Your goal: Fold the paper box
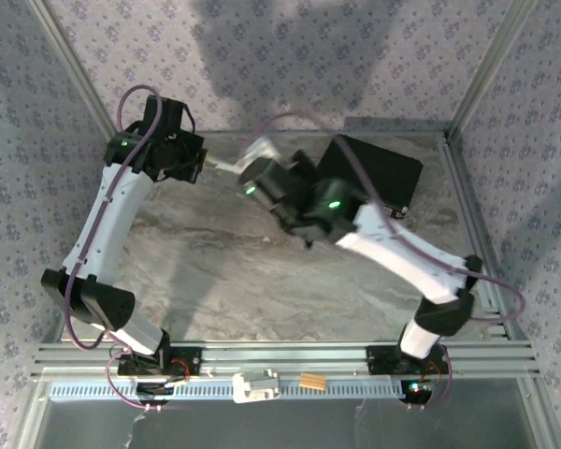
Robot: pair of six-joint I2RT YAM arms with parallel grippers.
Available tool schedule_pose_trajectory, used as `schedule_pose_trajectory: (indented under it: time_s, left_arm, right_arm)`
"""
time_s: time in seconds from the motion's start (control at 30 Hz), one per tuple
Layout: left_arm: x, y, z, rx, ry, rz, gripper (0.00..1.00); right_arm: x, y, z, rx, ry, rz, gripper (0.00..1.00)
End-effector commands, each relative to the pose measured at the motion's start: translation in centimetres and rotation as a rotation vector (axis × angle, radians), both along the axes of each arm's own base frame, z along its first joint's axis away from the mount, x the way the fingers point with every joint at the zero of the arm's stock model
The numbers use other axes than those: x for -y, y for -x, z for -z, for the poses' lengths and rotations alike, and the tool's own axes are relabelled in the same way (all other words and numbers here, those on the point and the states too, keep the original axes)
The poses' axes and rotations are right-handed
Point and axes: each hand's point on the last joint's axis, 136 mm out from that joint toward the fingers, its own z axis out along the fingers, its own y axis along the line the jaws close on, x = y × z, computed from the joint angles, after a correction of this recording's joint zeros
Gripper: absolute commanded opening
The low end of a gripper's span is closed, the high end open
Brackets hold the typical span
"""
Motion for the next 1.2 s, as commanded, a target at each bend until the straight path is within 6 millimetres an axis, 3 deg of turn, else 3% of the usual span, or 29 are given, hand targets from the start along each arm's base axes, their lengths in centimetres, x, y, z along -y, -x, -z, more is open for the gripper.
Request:
schedule_pose_trajectory:
  time_s: [0.0, 0.13, 0.2, 0.27, 0.4, 0.57, 0.7, 0.9, 1.17]
  left_arm:
    - [2.1, -1.9, -2.9, 0.091, 0.185, 0.068, 0.00]
    - [2.0, -2.9, -3.1, 0.114, 0.241, 0.056, 0.00]
    - [2.2, -3.0, -2.9, 0.111, 0.249, 0.059, 0.00]
    - [2.5, -3.3, -2.7, 0.111, 0.276, 0.060, 0.00]
    - [2.8, -3.4, -2.3, 0.102, 0.295, 0.058, 0.00]
    - [3.2, -3.7, -2.4, 0.111, 0.325, 0.063, 0.00]
    - [3.1, -3.6, -2.3, 0.109, 0.329, 0.059, 0.00]
    - [3.3, -3.8, -1.9, 0.101, 0.341, 0.058, 0.00]
    - [3.6, -4.2, -1.6, 0.094, 0.353, 0.066, 0.00]
  right_arm:
    - [7.5, 1.9, -3.0, -0.268, -0.620, 0.141, 0.76]
    - [12.4, 0.5, 0.6, -0.565, -1.445, 0.398, 0.69]
    - [13.7, -0.5, 1.9, -0.620, -1.734, 0.477, 0.67]
    - [13.2, -0.9, 4.4, -0.718, -1.880, 0.556, 0.67]
    - [10.6, -1.6, 5.1, -0.814, -1.925, 0.553, 0.69]
    - [6.8, -4.5, 6.5, -0.905, -2.010, 0.533, 0.66]
    - [4.9, -6.8, 5.4, -0.931, -2.066, 0.473, 0.59]
    - [3.8, -8.1, 6.6, -1.004, -2.117, 0.489, 0.42]
    - [3.9, -8.8, 6.1, -1.013, -2.122, 0.481, 0.28]
